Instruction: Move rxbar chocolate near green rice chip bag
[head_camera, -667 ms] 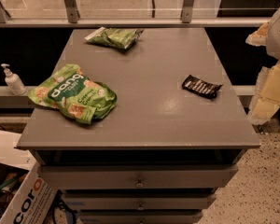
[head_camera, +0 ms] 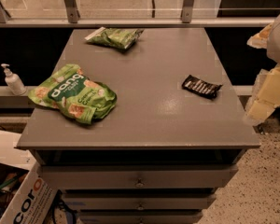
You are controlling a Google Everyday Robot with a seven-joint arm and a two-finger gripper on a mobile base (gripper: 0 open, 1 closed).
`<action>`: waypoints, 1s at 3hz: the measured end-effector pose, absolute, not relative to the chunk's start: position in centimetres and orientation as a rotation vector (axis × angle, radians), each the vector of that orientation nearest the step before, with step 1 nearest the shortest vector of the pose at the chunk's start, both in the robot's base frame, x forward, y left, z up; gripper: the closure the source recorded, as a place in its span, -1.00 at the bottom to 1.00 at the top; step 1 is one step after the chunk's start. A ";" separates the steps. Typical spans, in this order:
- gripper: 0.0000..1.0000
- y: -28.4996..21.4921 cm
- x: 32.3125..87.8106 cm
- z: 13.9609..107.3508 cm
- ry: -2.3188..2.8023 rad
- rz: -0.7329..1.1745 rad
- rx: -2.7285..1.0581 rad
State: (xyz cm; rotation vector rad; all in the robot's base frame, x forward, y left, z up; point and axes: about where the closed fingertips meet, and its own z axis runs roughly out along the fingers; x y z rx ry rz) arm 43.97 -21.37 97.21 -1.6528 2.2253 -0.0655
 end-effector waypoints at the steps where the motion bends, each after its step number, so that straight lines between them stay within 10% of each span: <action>1: -1.00 -21.6 45.7 95.5 2.196 0.062 -1.531; 3: -1.00 -21.7 52.9 91.1 2.053 0.335 -1.426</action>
Offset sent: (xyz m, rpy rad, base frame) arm 0.0894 -0.0081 -0.0754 0.4670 -0.0042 -0.0247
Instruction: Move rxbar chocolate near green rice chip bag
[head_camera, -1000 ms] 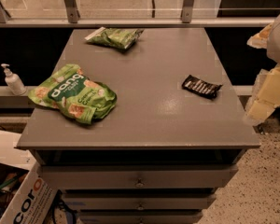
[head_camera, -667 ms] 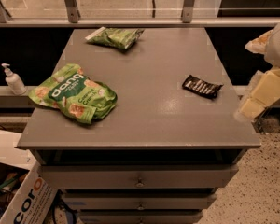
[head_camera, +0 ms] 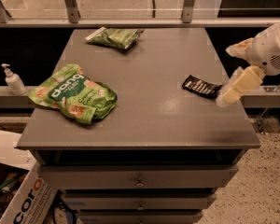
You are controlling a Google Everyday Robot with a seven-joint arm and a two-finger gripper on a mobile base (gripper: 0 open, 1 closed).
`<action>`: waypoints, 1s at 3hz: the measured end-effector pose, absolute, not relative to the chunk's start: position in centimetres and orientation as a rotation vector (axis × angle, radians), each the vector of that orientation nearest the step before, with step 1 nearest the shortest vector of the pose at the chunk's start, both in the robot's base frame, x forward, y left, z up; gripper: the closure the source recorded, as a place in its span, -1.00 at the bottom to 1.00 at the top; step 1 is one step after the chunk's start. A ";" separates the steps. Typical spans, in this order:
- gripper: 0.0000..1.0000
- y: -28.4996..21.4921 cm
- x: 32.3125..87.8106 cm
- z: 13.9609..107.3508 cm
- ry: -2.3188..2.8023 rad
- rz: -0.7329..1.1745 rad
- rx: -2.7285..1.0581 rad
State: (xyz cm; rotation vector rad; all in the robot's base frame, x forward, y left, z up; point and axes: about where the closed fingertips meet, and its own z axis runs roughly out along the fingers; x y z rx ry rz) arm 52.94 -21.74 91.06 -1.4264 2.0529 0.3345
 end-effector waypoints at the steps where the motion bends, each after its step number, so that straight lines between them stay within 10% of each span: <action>1: -1.00 -21.9 56.1 89.6 1.990 0.416 -1.414; 3: -1.00 -22.3 57.2 88.4 1.983 0.406 -1.373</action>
Offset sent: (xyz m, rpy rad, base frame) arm 0.0272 -0.0016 -0.0124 0.0658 -0.0074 0.0280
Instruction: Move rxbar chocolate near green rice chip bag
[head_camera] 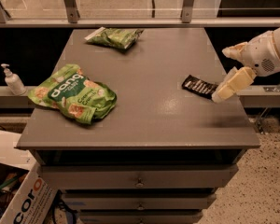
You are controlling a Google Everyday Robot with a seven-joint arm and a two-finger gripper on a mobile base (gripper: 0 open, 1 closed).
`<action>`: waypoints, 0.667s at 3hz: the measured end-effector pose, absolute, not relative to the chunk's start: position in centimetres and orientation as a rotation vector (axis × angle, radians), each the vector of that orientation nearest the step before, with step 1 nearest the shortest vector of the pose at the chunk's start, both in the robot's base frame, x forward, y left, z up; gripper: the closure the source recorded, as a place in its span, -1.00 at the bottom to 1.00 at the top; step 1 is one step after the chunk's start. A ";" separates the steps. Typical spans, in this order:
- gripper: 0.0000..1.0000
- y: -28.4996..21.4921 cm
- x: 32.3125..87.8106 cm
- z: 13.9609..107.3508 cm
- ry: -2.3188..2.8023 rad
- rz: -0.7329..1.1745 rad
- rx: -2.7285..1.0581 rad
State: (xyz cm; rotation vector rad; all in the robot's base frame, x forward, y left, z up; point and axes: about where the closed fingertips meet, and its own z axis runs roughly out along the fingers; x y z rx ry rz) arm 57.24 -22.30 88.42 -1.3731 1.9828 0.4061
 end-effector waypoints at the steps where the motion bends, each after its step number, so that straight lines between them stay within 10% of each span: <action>1: -1.00 -24.6 58.3 86.5 1.992 0.391 -1.291; 2: -1.00 -26.3 59.3 84.3 2.026 0.409 -1.240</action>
Offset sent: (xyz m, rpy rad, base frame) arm 0.0306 -0.0686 -0.0667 0.0669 0.0434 -0.1562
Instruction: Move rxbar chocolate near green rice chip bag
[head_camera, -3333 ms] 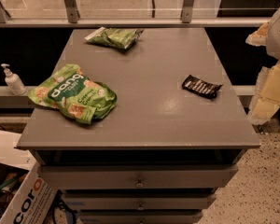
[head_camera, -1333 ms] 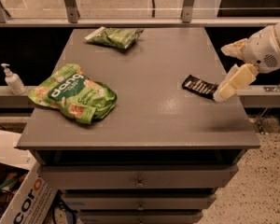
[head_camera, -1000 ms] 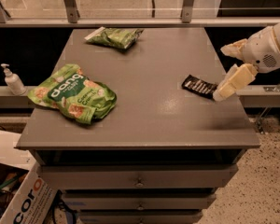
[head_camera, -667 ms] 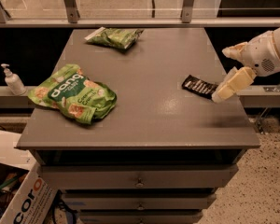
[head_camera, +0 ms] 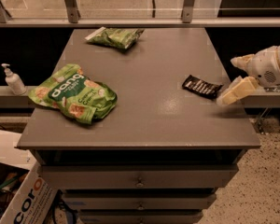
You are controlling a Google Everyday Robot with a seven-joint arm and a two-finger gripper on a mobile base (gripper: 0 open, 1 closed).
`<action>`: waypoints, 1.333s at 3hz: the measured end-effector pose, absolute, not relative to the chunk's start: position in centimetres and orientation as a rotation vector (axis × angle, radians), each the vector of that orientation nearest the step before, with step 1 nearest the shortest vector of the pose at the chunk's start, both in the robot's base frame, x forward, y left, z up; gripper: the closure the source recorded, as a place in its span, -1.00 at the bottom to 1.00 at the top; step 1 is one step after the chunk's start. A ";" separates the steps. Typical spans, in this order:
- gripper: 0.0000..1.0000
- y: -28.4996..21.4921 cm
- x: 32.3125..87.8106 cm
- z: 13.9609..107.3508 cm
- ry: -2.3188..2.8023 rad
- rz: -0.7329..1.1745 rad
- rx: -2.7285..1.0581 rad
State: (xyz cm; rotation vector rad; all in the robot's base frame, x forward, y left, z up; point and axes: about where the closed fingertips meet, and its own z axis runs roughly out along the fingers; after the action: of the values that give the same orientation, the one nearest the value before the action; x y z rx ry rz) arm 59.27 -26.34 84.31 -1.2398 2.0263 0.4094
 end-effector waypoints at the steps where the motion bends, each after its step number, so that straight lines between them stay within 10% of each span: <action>1: -0.94 -26.5 59.7 82.5 2.051 0.470 -1.217; 4: 0.33 -24.8 59.6 81.1 2.049 0.596 -1.219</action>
Offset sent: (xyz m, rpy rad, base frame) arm 0.0031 0.0079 -0.0431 0.0911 0.1241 0.0193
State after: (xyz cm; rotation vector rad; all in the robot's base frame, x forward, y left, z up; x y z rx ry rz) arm 59.62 -24.75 81.14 -1.2194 2.0489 0.5959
